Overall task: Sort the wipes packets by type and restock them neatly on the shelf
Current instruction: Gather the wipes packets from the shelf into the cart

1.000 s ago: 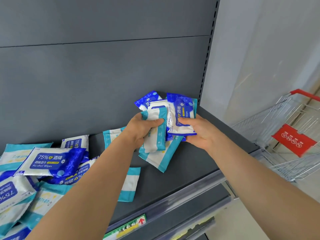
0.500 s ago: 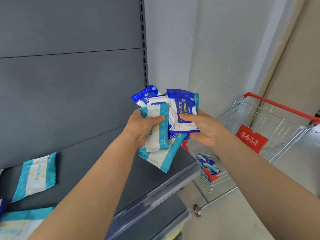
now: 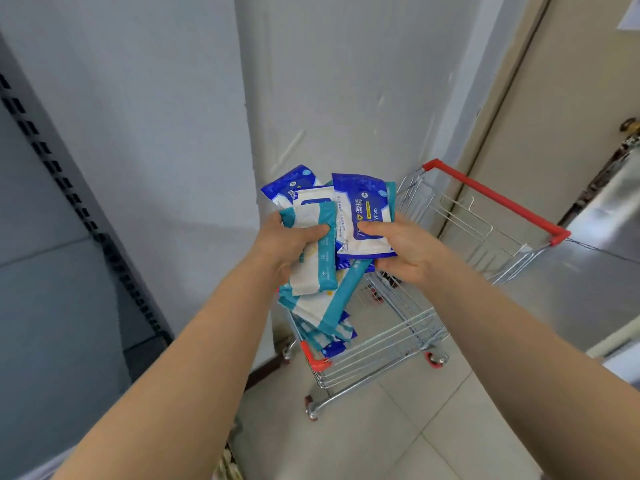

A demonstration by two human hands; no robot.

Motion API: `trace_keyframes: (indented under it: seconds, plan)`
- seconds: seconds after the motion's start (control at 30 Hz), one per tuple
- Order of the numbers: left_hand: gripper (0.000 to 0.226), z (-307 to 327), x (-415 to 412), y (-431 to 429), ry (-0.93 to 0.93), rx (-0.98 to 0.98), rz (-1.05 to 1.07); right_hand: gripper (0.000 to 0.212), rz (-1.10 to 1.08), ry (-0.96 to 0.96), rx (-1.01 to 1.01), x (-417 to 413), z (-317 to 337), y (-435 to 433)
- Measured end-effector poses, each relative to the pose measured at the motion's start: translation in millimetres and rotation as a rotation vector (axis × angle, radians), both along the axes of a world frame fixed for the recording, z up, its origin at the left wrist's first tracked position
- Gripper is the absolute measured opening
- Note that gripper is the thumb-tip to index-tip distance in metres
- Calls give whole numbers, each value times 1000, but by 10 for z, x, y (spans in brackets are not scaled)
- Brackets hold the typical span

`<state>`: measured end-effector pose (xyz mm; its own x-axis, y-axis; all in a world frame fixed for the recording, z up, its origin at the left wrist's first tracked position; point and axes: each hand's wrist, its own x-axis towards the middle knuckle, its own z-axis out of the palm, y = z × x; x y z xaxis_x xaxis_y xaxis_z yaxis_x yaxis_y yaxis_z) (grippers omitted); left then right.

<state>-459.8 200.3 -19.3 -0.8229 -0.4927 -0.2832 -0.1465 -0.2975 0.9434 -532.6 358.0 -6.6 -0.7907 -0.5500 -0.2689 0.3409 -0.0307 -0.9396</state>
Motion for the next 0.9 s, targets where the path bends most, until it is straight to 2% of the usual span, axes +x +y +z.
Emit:
trace_keyframes:
  seconds: [0.23,0.37,0.43,0.5,0.6,0.73,0.8,0.9]
  plan:
    - [79,-1020,-1046,-51,-152,76,36,14,37,-112,139,-1139,-908,-30]
    - [96,-1609,-1523,-178,-289,112,71,38,60,-194,226,-1713,-1536,-216]
    - [81,-1884,-1705,-193,-335,125,89,38,85,-239,259,-1955,-1870,-288]
    - [66,-2183,-1842,-196,-362,146,126,29,129,-273,293,-2151,-2178,-327]
    - [68,-2679,-2002,-197,-414,174,147,26,217,-299,370,-2436,-2673,-387]
    - [48,-3370,-2068,-142,-458,208,210,29,347,-349,463,-2694,-3365,-473]
    - [49,-3702,-2054,-85,-514,206,243,31,430,-364,529,-2767,-3719,-499]
    - [65,-4173,-2039,8,-618,200,277,31,528,-385,614,-2835,-4227,-482]
